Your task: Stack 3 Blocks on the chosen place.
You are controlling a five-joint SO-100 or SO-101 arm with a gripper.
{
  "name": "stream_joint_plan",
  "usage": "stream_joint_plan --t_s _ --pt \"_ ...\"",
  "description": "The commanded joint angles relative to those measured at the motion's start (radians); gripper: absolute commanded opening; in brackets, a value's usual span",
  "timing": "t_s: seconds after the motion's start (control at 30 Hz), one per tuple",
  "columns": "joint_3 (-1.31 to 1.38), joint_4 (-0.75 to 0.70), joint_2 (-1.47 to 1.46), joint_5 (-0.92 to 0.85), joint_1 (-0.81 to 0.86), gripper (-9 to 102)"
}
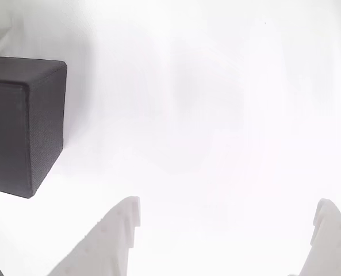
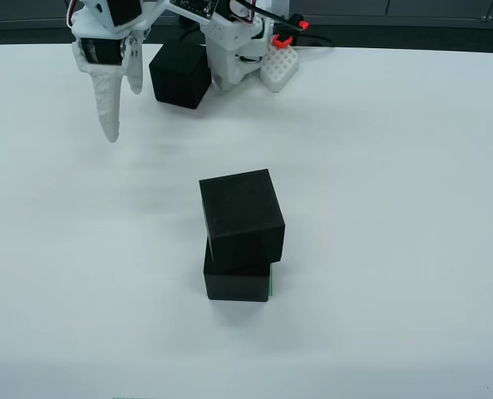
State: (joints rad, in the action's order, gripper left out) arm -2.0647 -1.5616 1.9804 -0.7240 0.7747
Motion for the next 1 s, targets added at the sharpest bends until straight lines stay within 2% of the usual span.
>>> stream_joint_plan --t_s 0.0,0.27,0.67,0.97 --pt "-0.032 -0.011 0.092 0.005 -0.008 38" --pt "-0.077 -0.003 0.209 -0.018 -0.002 38" --pt "-0.219 0.117 0.374 -0.14 0.002 38" --pt "-0.373 0.258 0.526 -0.465 0.095 38"
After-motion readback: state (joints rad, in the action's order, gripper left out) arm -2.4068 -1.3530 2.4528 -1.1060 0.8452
